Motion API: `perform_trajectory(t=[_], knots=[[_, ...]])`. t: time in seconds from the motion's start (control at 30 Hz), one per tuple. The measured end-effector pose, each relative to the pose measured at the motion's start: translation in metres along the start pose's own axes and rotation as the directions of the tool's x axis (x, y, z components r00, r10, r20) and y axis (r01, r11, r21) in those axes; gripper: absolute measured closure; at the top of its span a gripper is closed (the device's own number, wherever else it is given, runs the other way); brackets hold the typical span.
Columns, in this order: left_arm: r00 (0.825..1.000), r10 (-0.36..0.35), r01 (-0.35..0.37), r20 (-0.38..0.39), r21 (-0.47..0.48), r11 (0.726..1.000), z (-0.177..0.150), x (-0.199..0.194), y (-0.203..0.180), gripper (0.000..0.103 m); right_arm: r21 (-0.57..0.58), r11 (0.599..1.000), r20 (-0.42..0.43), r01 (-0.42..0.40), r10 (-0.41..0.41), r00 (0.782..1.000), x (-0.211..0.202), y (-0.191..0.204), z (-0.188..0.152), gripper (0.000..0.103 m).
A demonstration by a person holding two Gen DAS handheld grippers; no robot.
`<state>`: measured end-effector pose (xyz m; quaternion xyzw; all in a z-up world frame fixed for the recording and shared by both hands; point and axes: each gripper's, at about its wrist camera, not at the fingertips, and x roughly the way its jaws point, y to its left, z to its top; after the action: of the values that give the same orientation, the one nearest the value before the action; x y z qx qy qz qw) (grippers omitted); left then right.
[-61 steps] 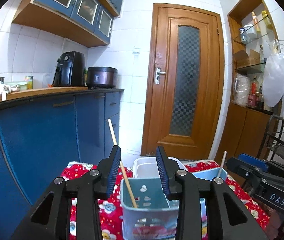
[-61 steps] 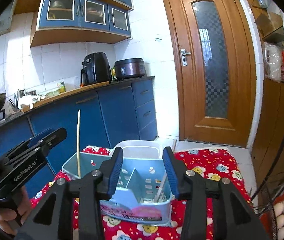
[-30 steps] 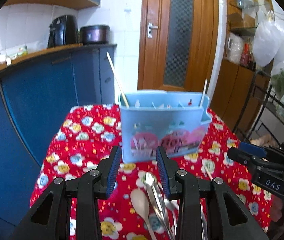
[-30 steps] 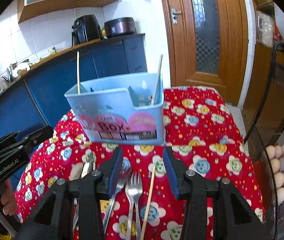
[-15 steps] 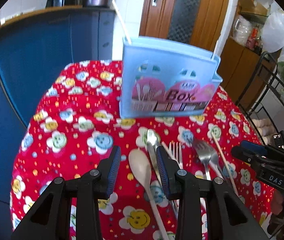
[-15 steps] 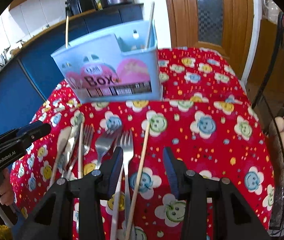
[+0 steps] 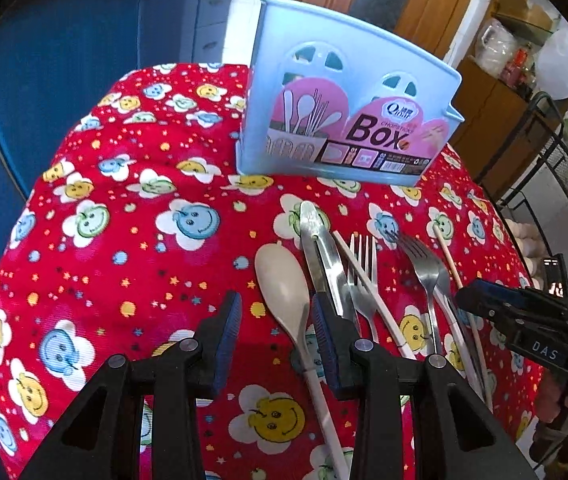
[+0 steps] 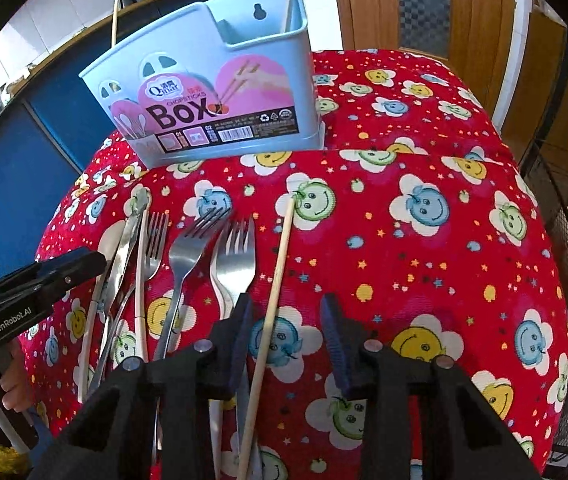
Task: Organize utensils
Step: 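Lower the left tool onto the metal knife and close its fingers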
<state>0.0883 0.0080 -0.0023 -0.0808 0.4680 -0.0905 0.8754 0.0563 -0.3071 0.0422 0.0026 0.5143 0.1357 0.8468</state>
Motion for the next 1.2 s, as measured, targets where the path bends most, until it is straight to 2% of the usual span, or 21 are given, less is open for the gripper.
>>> perform_trajectory(t=[0.27,0.37,0.57,0.77,1.03,1.07,1.1,1.2], knots=[[1.000,-0.024,0.024,-0.009,-0.018,1.000,0.000,0.011,0.003,0.066,-0.016,1.000,-0.021,0.005,-0.005,1.000,0.005,0.000,0.004,0.072],[0.998,-0.057,0.057,-0.005,-0.040,0.998,0.002,0.012,0.007,0.066,-0.011,1.000,-0.028,-0.001,0.001,1.000,0.005,-0.001,0.005,0.073],[0.992,-0.127,0.126,-0.012,-0.069,0.990,0.005,0.014,0.010,0.080,-0.008,1.000,-0.053,-0.009,0.009,0.999,0.008,0.000,0.008,0.079],[0.989,-0.149,0.148,0.000,-0.052,0.988,0.002,0.011,0.001,0.082,-0.010,1.000,-0.063,-0.021,0.020,0.998,0.009,0.001,0.009,0.084],[0.992,-0.127,0.127,0.016,0.000,0.992,0.000,0.009,-0.014,0.085,0.006,0.999,-0.085,-0.040,0.040,0.996,0.011,0.000,0.012,0.087],[0.992,-0.127,0.127,0.021,0.009,0.992,-0.002,0.007,-0.016,0.087,0.009,0.999,-0.087,-0.043,0.043,0.995,0.011,-0.001,0.013,0.087],[0.992,-0.128,0.128,0.020,0.018,0.992,-0.003,0.006,-0.017,0.096,0.010,0.999,-0.089,-0.044,0.045,0.995,0.011,-0.001,0.013,0.087],[0.993,-0.122,0.122,0.005,0.041,0.992,-0.006,0.006,-0.022,0.097,0.007,0.999,-0.090,-0.043,0.044,0.995,0.011,0.000,0.013,0.087]])
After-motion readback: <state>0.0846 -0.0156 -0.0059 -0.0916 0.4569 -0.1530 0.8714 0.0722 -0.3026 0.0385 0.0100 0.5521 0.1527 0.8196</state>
